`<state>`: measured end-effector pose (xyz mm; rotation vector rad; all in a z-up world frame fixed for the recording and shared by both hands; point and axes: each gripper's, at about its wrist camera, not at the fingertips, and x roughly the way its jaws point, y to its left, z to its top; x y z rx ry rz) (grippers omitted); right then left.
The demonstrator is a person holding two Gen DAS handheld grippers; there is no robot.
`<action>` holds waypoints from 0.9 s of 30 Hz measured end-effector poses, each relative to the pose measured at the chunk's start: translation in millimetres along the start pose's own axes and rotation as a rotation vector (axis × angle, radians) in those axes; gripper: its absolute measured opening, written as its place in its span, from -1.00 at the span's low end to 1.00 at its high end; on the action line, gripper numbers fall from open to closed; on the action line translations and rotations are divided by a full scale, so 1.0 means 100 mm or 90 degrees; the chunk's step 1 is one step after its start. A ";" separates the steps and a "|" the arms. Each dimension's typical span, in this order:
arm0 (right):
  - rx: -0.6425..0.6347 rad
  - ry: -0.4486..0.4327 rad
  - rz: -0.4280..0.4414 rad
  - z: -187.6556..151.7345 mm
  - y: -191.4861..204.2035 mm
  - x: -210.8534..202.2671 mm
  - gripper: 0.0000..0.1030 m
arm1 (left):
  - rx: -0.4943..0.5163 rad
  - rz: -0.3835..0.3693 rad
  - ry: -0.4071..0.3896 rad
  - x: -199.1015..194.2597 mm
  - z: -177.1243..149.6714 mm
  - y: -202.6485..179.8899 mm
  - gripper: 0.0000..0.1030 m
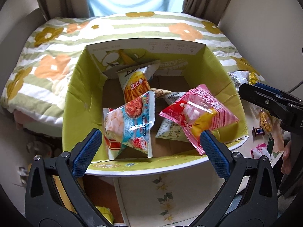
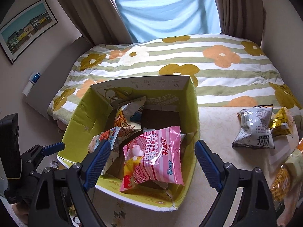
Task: Organize snacks
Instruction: 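Move both tools away from the box toward the remaining snacks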
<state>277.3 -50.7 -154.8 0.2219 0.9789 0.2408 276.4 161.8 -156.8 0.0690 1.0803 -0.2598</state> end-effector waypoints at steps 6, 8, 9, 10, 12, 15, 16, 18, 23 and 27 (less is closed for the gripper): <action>0.038 -0.015 -0.039 -0.16 -0.26 -0.32 0.71 | 0.050 -0.032 -0.010 -0.08 -0.02 -0.38 0.99; 0.052 -0.024 -0.057 -0.21 -0.38 -0.44 0.71 | 0.066 -0.042 -0.010 -0.10 -0.05 -0.54 0.99; 0.059 -0.027 -0.065 -0.24 -0.45 -0.51 0.71 | 0.073 -0.047 -0.010 -0.11 -0.06 -0.63 0.99; 0.065 -0.029 -0.071 -0.27 -0.51 -0.57 0.71 | 0.079 -0.052 -0.010 -0.13 -0.08 -0.72 0.99; 0.080 -0.038 -0.084 -0.34 -0.67 -0.73 0.71 | 0.090 -0.064 -0.010 -0.15 -0.13 -0.92 0.99; 0.094 -0.045 -0.102 -0.47 -0.91 -0.96 0.71 | 0.101 -0.073 -0.006 -0.16 -0.20 -1.24 0.99; 0.099 -0.044 -0.107 -0.52 -1.00 -1.03 0.71 | 0.103 -0.076 -0.004 -0.15 -0.24 -1.36 0.99; 0.109 -0.042 -0.117 -0.63 -1.19 -1.15 0.71 | 0.101 -0.083 0.004 -0.14 -0.31 -1.60 0.99; 0.138 -0.023 -0.161 -0.96 -1.74 -1.42 0.71 | 0.094 -0.108 0.041 -0.04 -0.56 -2.24 0.99; 0.163 -0.001 -0.179 -1.25 -2.17 -1.56 0.71 | 0.094 -0.115 0.076 0.12 -0.80 -2.74 0.99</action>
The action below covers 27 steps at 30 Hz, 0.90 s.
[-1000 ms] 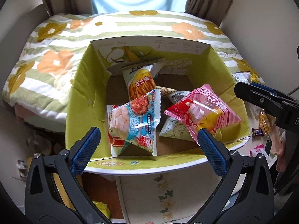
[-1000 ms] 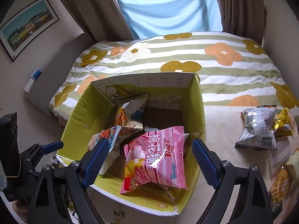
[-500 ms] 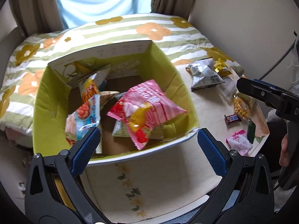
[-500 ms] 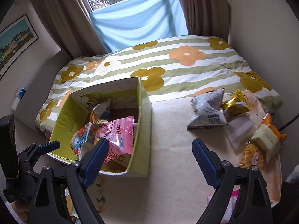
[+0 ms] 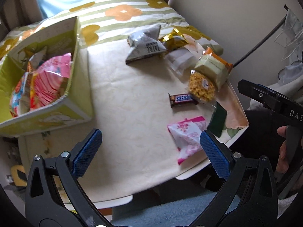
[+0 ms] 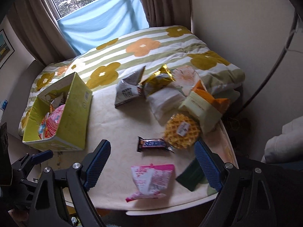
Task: Organize snacks
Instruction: 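Move both tools away from the box toward the remaining snacks, then grasp the white-pink bag with left tool while right tool grasps dark green packet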
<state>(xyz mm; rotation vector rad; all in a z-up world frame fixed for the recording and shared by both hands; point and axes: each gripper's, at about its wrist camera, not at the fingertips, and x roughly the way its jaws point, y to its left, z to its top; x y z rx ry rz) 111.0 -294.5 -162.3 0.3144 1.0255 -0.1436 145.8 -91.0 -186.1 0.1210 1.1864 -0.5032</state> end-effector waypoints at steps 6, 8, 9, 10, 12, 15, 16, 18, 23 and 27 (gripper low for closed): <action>0.039 0.046 -0.009 -0.20 -0.58 0.16 0.71 | -0.023 -0.007 0.040 0.40 -0.19 -0.51 0.99; 0.055 0.061 -0.015 -0.25 -0.72 0.24 0.71 | -0.028 -0.005 0.053 0.55 -0.23 -0.63 0.99; 0.062 0.071 -0.021 -0.28 -0.77 0.29 0.71 | -0.028 0.000 0.060 0.63 -0.24 -0.69 0.99; 0.069 0.078 -0.024 -0.30 -0.81 0.33 0.71 | -0.025 0.004 0.070 0.72 -0.25 -0.74 0.99; 0.086 0.093 -0.024 -0.36 -0.88 0.42 0.71 | -0.021 0.011 0.084 0.86 -0.27 -0.79 0.99; 0.104 0.105 -0.028 -0.44 -0.94 0.56 0.71 | -0.017 0.022 0.102 1.08 -0.29 -0.84 0.99; 0.109 0.106 -0.029 -0.47 -0.95 0.59 0.71 | -0.015 0.029 0.105 1.14 -0.30 -0.85 0.99; 0.123 0.103 -0.035 -0.52 -0.95 0.66 0.71 | -0.010 0.040 0.105 1.23 -0.31 -0.84 0.99; 0.153 0.101 -0.043 -0.58 -0.98 0.82 0.69 | 0.007 0.045 0.114 1.42 -0.32 -0.85 0.98; 0.160 0.116 -0.044 -0.62 -0.94 0.93 0.51 | 0.024 0.028 0.136 1.54 -0.33 -0.87 0.79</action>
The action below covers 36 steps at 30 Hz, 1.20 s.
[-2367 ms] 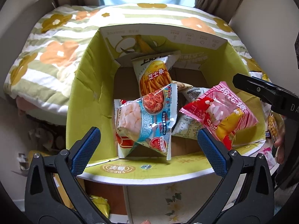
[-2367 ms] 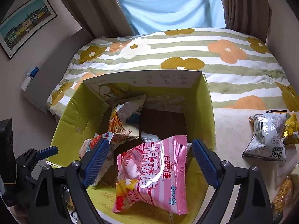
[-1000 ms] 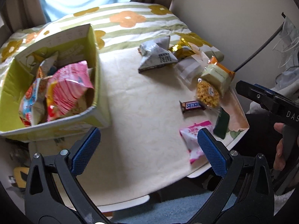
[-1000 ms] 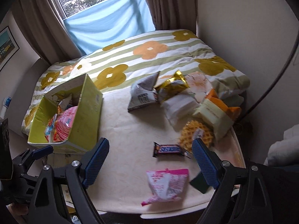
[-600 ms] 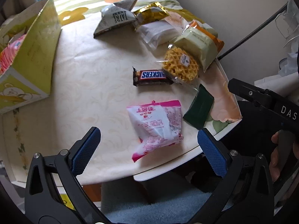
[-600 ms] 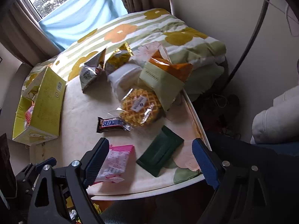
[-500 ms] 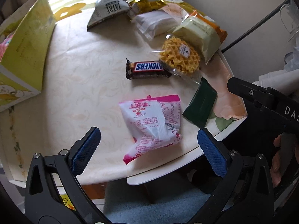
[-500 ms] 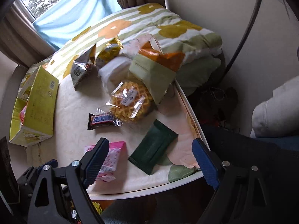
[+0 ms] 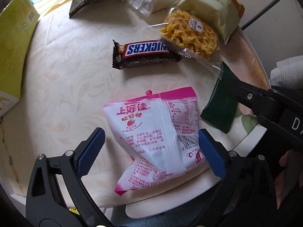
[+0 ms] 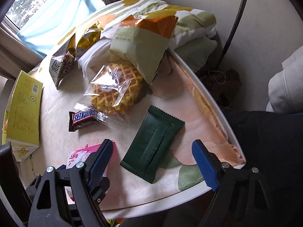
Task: Organize snacks
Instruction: 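Grasp the white-pink bag with left tool while right tool grasps dark green packet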
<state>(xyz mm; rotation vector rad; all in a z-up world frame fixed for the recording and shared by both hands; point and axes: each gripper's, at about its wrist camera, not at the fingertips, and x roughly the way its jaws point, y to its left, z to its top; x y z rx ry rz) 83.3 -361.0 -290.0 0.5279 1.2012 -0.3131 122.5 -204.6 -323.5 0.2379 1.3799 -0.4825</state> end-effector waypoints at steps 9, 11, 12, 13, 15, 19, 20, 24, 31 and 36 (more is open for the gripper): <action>0.018 0.016 -0.023 0.00 0.03 0.12 0.42 | 0.054 0.000 -0.007 0.00 0.09 -0.12 0.30; 0.021 0.016 -0.027 -0.02 0.04 0.15 0.41 | 0.063 0.003 -0.011 -0.01 0.13 -0.11 0.26; 0.023 0.015 -0.027 -0.02 0.03 0.16 0.41 | 0.066 0.004 -0.014 -0.02 0.14 -0.11 0.24; 0.025 0.015 -0.031 -0.03 0.07 0.19 0.41 | 0.069 0.004 -0.015 -0.02 0.15 -0.10 0.22; 0.025 0.013 -0.039 -0.02 0.08 0.22 0.41 | 0.074 0.005 -0.017 -0.03 0.18 -0.08 0.20; 0.027 0.022 -0.056 -0.02 0.13 0.32 0.23 | 0.073 0.004 -0.016 -0.05 0.28 0.00 0.19; 0.023 0.016 -0.064 -0.03 0.15 0.32 0.22 | 0.073 0.004 -0.017 -0.05 0.30 0.02 0.19; -0.001 0.002 -0.093 -0.06 0.25 0.36 0.15 | 0.073 0.006 -0.021 -0.07 0.33 0.08 0.18; -0.030 -0.015 -0.125 -0.14 0.34 0.38 -0.07 | 0.073 0.000 -0.031 -0.16 0.33 0.21 0.18; -0.013 -0.023 -0.110 -0.18 0.26 0.31 -0.09 | 0.075 -0.003 -0.039 -0.32 0.26 0.24 0.18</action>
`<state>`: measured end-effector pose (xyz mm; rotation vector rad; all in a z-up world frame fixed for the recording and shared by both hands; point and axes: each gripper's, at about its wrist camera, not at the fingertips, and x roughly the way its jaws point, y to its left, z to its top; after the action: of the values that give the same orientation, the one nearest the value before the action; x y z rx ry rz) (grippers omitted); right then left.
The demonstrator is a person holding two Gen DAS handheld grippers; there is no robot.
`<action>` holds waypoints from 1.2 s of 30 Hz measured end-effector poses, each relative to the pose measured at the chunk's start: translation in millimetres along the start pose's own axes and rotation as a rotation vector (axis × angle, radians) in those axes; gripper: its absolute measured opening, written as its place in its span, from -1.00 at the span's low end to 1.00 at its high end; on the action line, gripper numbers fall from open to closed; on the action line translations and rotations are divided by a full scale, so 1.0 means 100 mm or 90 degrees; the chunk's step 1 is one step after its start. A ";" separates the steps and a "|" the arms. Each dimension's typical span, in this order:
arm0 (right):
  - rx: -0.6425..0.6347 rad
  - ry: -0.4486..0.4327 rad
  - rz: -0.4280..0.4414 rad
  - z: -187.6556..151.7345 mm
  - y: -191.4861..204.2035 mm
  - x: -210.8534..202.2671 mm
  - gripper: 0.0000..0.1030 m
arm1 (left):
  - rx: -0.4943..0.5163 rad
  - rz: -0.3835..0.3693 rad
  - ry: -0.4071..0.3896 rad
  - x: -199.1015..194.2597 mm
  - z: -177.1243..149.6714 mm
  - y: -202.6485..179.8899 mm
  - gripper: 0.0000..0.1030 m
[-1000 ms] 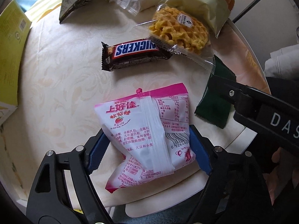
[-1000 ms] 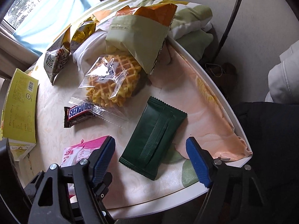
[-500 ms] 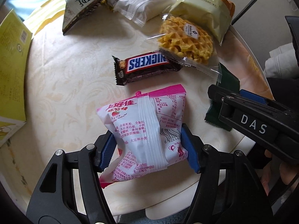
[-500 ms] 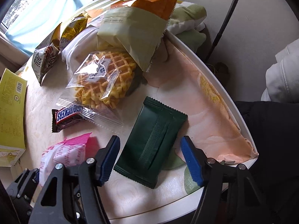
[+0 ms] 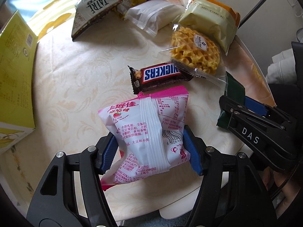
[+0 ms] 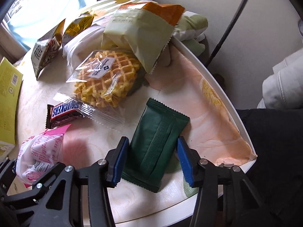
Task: Organize snacks
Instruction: 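Grasp the white-pink bag with left tool while right tool grasps dark green packet, then carry both packets over the yellow box and open left tool to drop bag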
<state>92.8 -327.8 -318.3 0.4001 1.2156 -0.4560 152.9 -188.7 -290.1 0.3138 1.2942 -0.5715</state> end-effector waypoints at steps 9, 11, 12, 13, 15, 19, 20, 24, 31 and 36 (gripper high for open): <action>0.013 -0.031 0.023 0.01 -0.15 -0.24 -0.09 | -0.004 -0.004 -0.021 -0.22 -0.01 -0.06 0.18; 0.009 -0.042 0.028 0.03 -0.16 -0.34 -0.09 | -0.009 -0.002 -0.032 -0.30 0.00 -0.06 0.18; 0.005 -0.050 0.031 0.04 -0.16 -0.40 -0.09 | -0.012 -0.002 -0.038 -0.30 -0.01 -0.03 0.18; 0.001 -0.055 0.033 0.06 -0.15 -0.45 -0.09 | -0.017 -0.003 -0.044 -0.36 0.00 -0.03 0.18; -0.008 -0.068 0.043 0.09 -0.15 -0.56 -0.09 | -0.029 -0.005 -0.059 -0.48 0.01 -0.02 0.18; -0.043 -0.085 0.075 0.22 -0.07 -0.79 -0.09 | -0.051 0.003 -0.102 -0.78 0.05 0.01 0.18; -0.058 -0.091 0.085 0.25 -0.04 -0.85 -0.09 | -0.057 0.007 -0.115 -0.86 0.06 0.02 0.18; -0.114 -0.127 0.117 0.41 0.09 -1.08 -0.09 | -0.098 0.022 -0.163 -1.18 0.07 0.13 0.19; -0.226 -0.169 0.209 0.60 0.51 -1.49 -0.09 | -0.189 0.069 -0.246 -1.80 0.06 0.57 0.19; -0.307 -0.188 0.264 0.71 1.02 -1.67 -0.09 | -0.237 0.099 -0.281 -2.17 0.01 1.09 0.19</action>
<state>157.6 -259.3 -132.5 0.1525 0.8854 0.1362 179.4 -51.9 -91.3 -0.0242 0.9133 -0.2387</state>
